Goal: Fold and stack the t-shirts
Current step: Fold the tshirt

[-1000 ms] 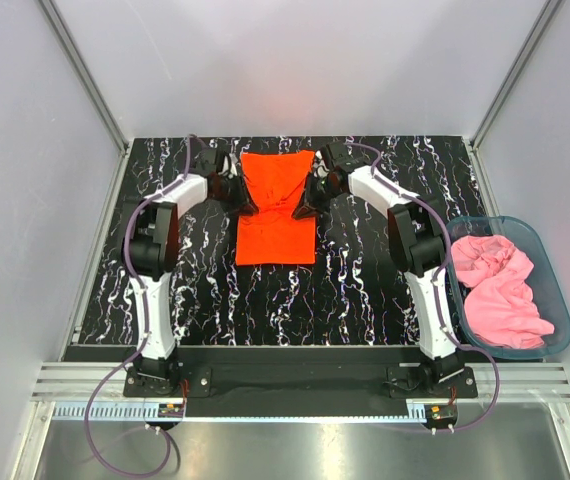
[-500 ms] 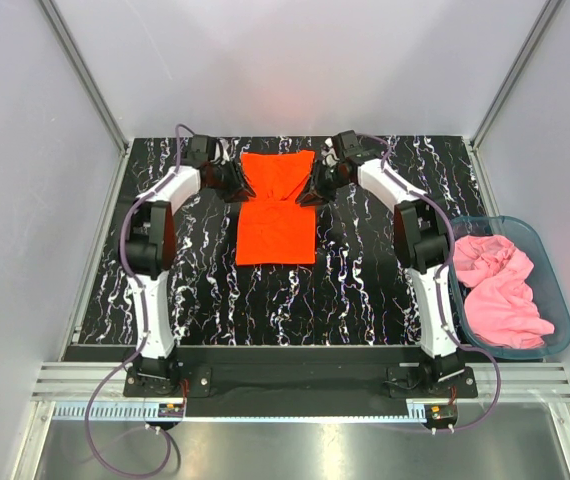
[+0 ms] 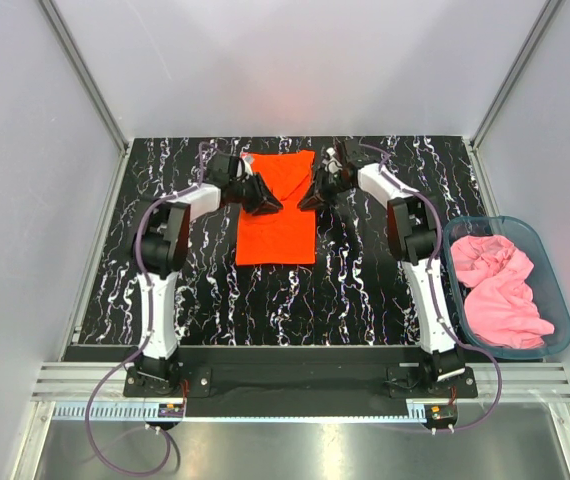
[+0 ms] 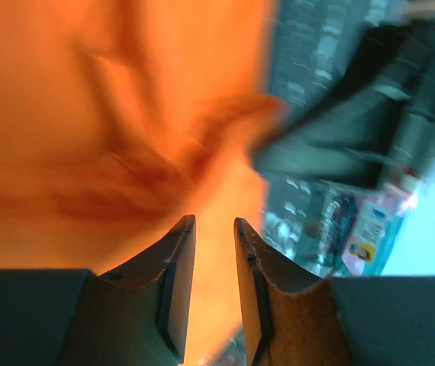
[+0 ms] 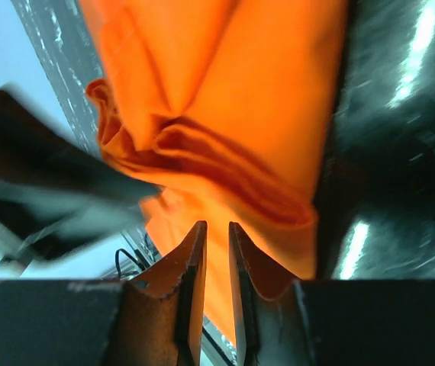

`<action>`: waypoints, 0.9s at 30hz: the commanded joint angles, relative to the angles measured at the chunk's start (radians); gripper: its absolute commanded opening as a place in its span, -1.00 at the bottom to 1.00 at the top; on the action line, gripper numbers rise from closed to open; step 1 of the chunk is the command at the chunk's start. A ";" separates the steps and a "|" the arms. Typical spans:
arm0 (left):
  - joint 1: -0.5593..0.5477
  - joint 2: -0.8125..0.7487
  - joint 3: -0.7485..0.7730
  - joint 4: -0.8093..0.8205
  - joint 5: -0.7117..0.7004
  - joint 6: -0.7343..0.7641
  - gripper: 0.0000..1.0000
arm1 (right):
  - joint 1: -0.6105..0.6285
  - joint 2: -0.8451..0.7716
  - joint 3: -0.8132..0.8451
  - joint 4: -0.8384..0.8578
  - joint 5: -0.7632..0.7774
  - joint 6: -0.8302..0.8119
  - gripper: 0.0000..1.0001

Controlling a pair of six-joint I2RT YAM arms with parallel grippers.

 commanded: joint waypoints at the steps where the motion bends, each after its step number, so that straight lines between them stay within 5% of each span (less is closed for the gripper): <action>1: 0.041 0.111 0.132 -0.002 0.028 0.065 -0.38 | -0.040 0.034 0.051 0.015 -0.048 -0.008 -0.50; 4: 0.059 0.163 0.258 -0.134 0.004 0.156 -0.34 | -0.058 0.014 0.039 -0.002 -0.052 -0.011 -0.49; 7: 0.065 0.059 0.233 -0.162 0.005 0.186 -0.16 | -0.060 -0.054 0.013 -0.071 -0.018 -0.054 -0.43; 15: 0.062 -0.382 -0.131 -0.154 0.022 0.143 -0.04 | -0.023 -0.321 -0.222 -0.129 -0.003 -0.103 -0.21; 21: 0.099 -0.420 -0.322 -0.089 0.074 0.155 -0.18 | 0.089 -0.300 -0.221 -0.105 -0.095 -0.097 -0.19; 27: 0.099 -0.290 -0.311 0.016 0.142 0.147 -0.33 | 0.109 -0.176 -0.172 0.007 -0.262 -0.011 -0.62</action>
